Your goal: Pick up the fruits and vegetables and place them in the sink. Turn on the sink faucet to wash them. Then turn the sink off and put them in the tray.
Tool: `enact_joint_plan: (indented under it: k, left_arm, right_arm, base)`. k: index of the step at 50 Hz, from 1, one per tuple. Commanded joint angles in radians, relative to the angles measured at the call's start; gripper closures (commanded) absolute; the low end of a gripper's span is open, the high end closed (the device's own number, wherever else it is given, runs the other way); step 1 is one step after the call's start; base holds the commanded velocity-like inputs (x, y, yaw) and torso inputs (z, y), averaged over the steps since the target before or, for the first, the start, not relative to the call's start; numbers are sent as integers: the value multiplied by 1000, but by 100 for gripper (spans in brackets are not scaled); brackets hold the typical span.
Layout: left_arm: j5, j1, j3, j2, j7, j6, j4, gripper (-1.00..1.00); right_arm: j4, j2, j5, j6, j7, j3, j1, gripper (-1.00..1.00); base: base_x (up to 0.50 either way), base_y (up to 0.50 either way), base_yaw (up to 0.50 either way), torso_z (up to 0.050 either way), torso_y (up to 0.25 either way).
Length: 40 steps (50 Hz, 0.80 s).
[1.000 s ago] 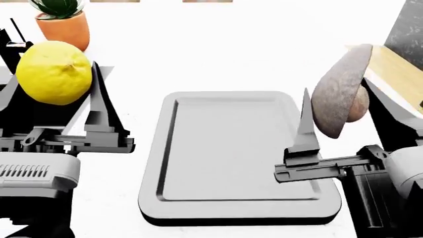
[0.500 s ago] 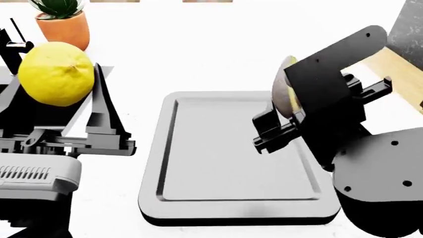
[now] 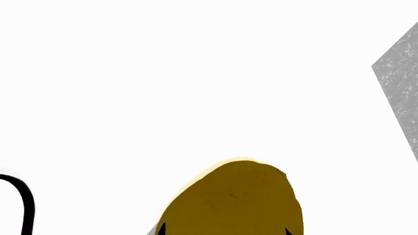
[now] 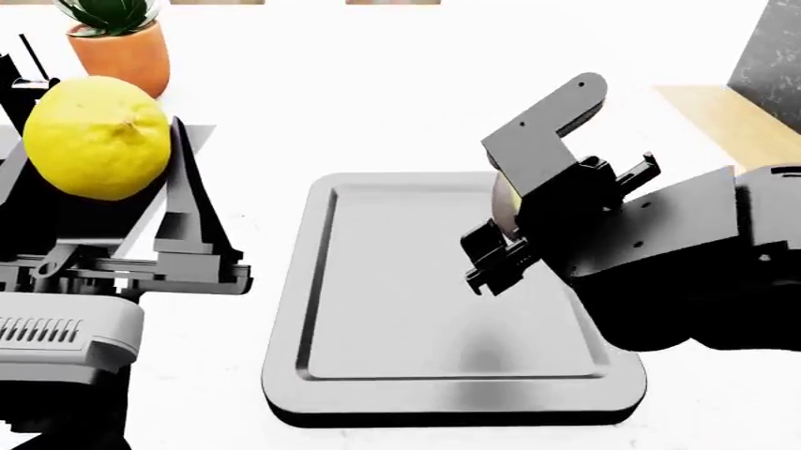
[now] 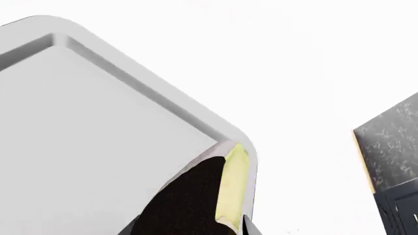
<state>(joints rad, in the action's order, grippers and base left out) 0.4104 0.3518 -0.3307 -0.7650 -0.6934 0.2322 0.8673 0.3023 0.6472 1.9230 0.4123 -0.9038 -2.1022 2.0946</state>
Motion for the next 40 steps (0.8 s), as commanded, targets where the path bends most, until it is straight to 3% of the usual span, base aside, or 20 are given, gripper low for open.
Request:
enact_joint_plan:
  k: [1, 33, 34, 40]
  left_arm:
    - [17, -1, 6, -2, -5, -15, -3, 100]
    - [19, -4, 10, -10, -10, -15, 8, 100]
    - [18, -4, 10, -10, -10, -15, 9, 100]
    - [16, -5, 8, -10, -10, -16, 9, 100]
  right_arm:
    - [-98, -48, 10, 40, 91, -5, -51, 100]
    - [-177, -24, 17, -24, 187, 8, -196, 100]
    - [-177, -25, 17, -22, 186, 7, -196, -100]
    - [-172, -22, 19, -20, 180, 12, -191, -100]
  base:
    - [0, 0, 0, 0, 0]
    - [0, 0, 0, 0, 0]
    - [0, 0, 0, 0, 0]
    - [0, 0, 0, 0, 2]
